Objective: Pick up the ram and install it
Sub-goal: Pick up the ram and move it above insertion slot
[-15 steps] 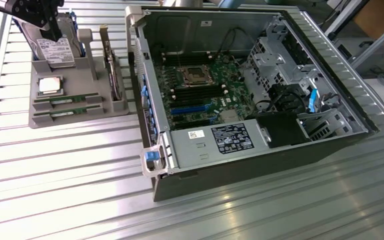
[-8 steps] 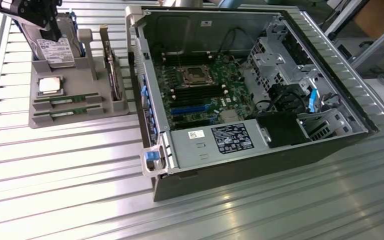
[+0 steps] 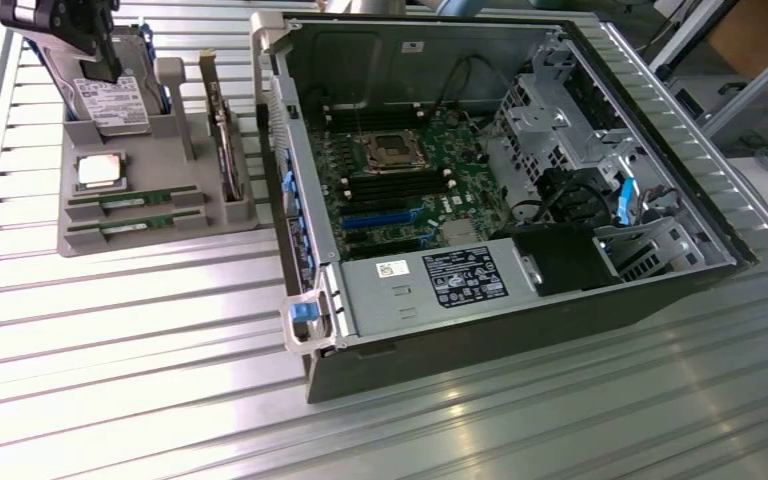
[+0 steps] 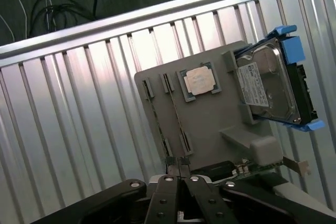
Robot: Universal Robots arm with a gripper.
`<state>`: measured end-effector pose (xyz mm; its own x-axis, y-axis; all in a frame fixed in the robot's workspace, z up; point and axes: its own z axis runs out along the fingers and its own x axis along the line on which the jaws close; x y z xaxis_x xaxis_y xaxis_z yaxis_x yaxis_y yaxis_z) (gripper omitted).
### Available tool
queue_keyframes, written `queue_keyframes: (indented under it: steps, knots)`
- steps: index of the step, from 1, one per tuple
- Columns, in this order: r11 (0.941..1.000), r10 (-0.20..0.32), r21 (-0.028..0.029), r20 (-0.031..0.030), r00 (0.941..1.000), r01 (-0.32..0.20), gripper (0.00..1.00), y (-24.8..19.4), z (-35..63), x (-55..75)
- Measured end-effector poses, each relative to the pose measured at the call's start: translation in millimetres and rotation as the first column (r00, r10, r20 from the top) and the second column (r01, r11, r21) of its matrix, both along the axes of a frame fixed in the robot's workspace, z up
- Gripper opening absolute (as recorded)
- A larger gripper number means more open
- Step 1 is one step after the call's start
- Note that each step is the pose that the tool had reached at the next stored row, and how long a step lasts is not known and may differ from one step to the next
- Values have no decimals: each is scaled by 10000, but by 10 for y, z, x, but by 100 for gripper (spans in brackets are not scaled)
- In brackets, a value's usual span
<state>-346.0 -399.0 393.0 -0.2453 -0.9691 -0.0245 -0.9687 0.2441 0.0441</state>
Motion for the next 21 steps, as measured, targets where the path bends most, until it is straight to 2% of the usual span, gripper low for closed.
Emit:
queue_keyframes:
  steps: [4, 8, 13, 17, 21]
  knots:
    - [9995, 318, 0, 0, 9995, -318, 10, 0, 0, 0]
    - [9956, 935, 0, 0, 9956, -935, 10, 0, 0, 0]
    - [9865, 1635, -1, 0, 9865, -1635, 10, 0, 0, 0]
    - [9799, 1994, 0, 0, 9799, -1994, 10, 0, 0, 0]
    - [9706, 2407, -1, 0, 9706, -2407, 10, 0, 0, 0]
